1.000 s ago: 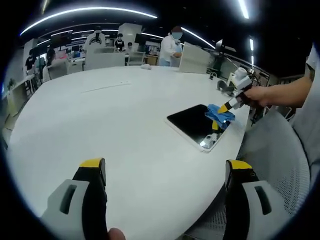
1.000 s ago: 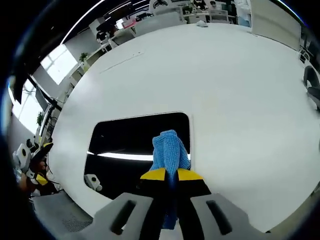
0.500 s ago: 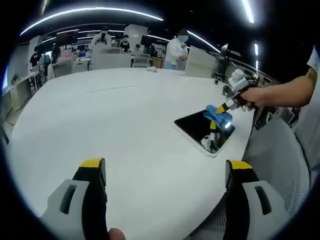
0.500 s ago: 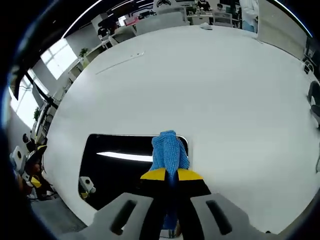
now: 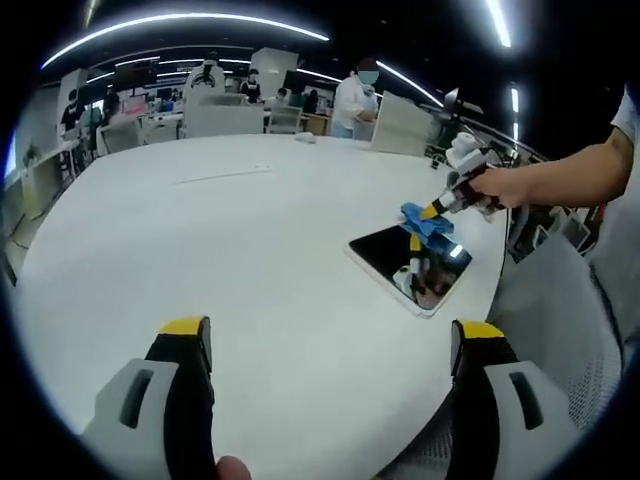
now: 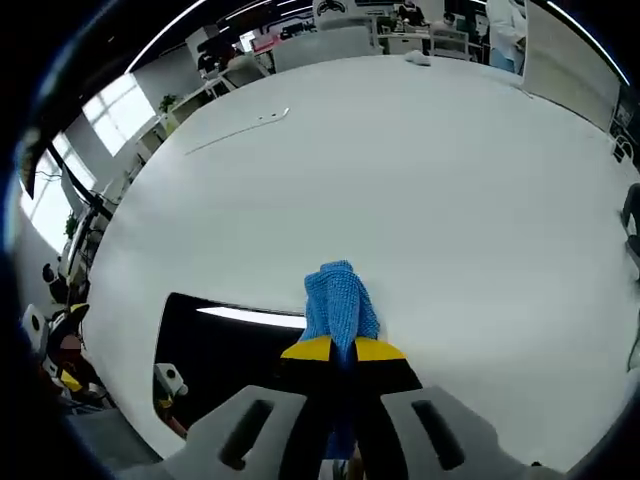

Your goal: Wipe the mirror surface with the cleaning cloth until all visible marks leave the cleaned area.

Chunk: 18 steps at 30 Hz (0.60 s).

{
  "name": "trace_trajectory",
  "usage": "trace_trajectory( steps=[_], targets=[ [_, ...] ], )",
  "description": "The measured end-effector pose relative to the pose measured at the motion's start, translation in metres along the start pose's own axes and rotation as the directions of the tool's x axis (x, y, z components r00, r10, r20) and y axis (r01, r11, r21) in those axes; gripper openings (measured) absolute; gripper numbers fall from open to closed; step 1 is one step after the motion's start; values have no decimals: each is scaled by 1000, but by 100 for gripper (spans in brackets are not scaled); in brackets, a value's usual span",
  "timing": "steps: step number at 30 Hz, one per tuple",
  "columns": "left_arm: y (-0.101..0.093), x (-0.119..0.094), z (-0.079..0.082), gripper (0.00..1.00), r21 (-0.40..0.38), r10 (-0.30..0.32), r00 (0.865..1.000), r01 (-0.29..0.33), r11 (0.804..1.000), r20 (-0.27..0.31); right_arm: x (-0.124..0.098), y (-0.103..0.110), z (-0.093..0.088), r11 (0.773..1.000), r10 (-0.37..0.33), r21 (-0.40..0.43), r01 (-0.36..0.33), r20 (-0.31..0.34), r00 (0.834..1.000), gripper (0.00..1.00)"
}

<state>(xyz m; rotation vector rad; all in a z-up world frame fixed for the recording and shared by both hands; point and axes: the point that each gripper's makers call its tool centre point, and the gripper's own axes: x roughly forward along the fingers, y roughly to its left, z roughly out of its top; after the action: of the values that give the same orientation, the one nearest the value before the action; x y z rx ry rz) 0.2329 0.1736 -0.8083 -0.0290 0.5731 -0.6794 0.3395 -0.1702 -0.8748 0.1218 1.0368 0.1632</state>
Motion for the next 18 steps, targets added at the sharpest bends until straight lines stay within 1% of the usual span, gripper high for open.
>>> trace_trajectory(
  steps=[3, 8, 10, 16, 18],
  targets=[
    [-1, 0, 2, 99, 5, -2, 1000, 2, 1000, -3, 2, 1, 4, 1000, -2, -2, 2, 0, 1000, 0],
    [9, -1, 3, 99, -12, 16, 1000, -16, 1000, 10, 6, -1, 6, 1000, 3, 2, -3, -3, 1000, 0],
    [9, -1, 2, 99, -9, 16, 1000, -15, 1000, 9, 7, -2, 6, 1000, 8, 6, -8, 3, 1000, 0],
    [7, 0, 3, 99, -3, 13, 1000, -13, 1000, 4, -2, 5, 6, 1000, 23, 4, -23, 9, 1000, 0],
    [6, 1, 5, 99, -4, 15, 1000, -15, 1000, 9, -6, 3, 13, 1000, 28, -3, -28, 24, 999, 0]
  ],
)
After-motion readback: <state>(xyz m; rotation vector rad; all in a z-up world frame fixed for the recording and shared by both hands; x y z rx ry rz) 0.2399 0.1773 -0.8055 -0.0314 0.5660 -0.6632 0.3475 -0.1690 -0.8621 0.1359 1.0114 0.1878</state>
